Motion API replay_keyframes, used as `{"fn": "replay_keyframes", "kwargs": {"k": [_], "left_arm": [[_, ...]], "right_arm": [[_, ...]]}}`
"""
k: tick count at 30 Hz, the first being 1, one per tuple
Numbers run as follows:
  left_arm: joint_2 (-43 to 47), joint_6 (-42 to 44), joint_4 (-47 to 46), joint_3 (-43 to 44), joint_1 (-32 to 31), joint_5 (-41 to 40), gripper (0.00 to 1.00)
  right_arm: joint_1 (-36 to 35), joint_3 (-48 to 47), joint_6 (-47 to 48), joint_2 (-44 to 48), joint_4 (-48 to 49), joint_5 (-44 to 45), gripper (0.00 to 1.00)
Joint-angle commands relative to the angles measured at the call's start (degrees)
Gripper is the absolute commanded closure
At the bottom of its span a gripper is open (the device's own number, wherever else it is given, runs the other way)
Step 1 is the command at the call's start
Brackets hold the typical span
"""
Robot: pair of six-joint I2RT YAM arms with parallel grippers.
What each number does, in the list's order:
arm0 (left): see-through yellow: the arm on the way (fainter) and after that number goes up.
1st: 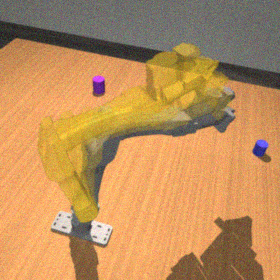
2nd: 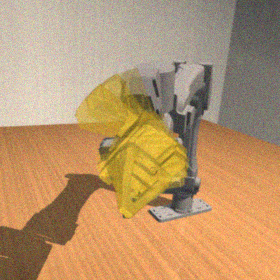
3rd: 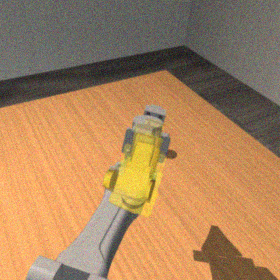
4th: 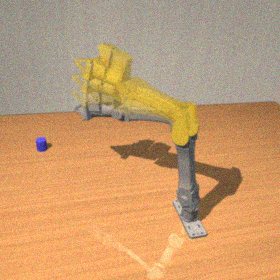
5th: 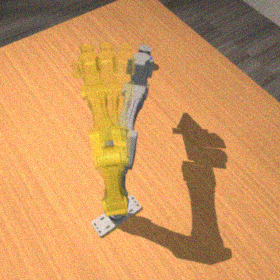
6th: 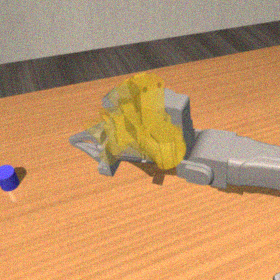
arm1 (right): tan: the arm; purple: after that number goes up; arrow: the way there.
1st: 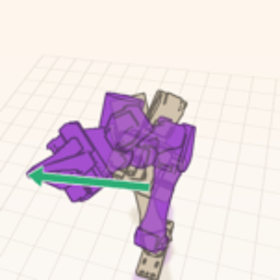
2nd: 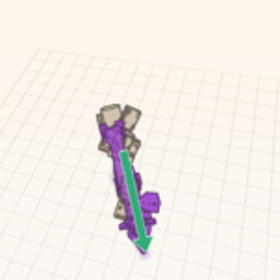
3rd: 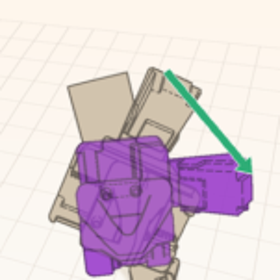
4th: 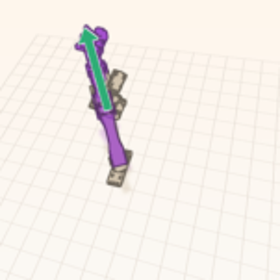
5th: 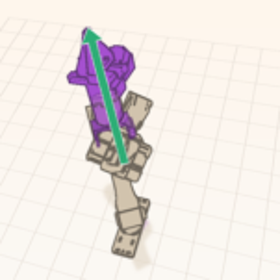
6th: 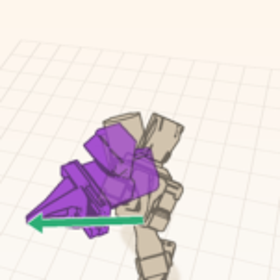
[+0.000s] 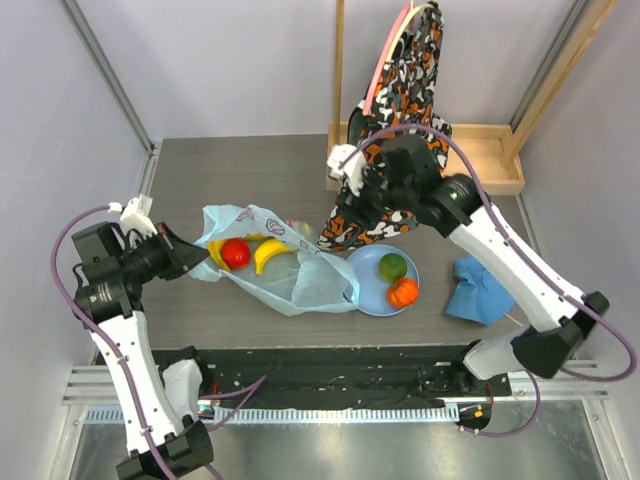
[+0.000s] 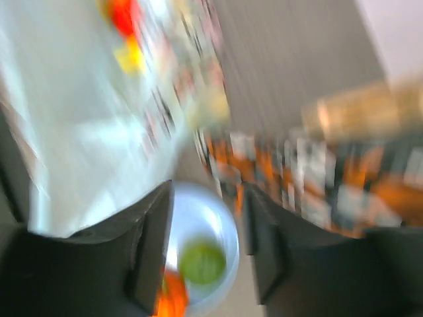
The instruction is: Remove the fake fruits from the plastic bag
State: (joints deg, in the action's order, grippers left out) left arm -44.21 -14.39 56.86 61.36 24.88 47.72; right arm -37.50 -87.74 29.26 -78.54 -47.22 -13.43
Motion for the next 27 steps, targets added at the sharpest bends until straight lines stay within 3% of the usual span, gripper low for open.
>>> {"fn": "replay_keyframes", "kwargs": {"k": [1, 6, 15, 18, 19, 22, 27], "left_arm": [[-2.72, 5.5, 7.73, 6.3, 0.34, 5.19, 1.0], [-5.45, 6.92, 12.39, 11.23, 0.34, 3.96, 1.0], [-8.35, 6.49, 12.05, 9.39, -4.93, 3.95, 1.0], [-8.0, 5.95, 11.34, 8.51, -5.2, 4.22, 1.0], [-8.18, 6.48, 11.69, 8.42, -5.2, 4.31, 1.0], [-7.74, 7.8, 12.92, 9.21, -5.9, 2.99, 1.0], [-6.86, 10.69, 15.65, 11.32, -6.34, 1.85, 1.0]], "right_arm": [[-6.0, -11.04, -1.76, -10.82, 5.81, -16.18, 0.53], [-11.36, -7.63, 7.39, -18.04, 10.56, -21.64, 0.67], [-13.83, -4.1, 10.12, -25.07, 20.75, -17.7, 0.73], [-15.32, -6.82, 11.7, -30.34, 22.16, -12.61, 0.65], [-15.59, -8.13, 11.88, -32.01, 22.87, -10.84, 0.54], [-15.94, -9.54, 14.06, -36.93, 25.77, -5.66, 0.38], [-15.85, -12.18, 18.99, -42.38, 26.56, -3.01, 0.33]]}}
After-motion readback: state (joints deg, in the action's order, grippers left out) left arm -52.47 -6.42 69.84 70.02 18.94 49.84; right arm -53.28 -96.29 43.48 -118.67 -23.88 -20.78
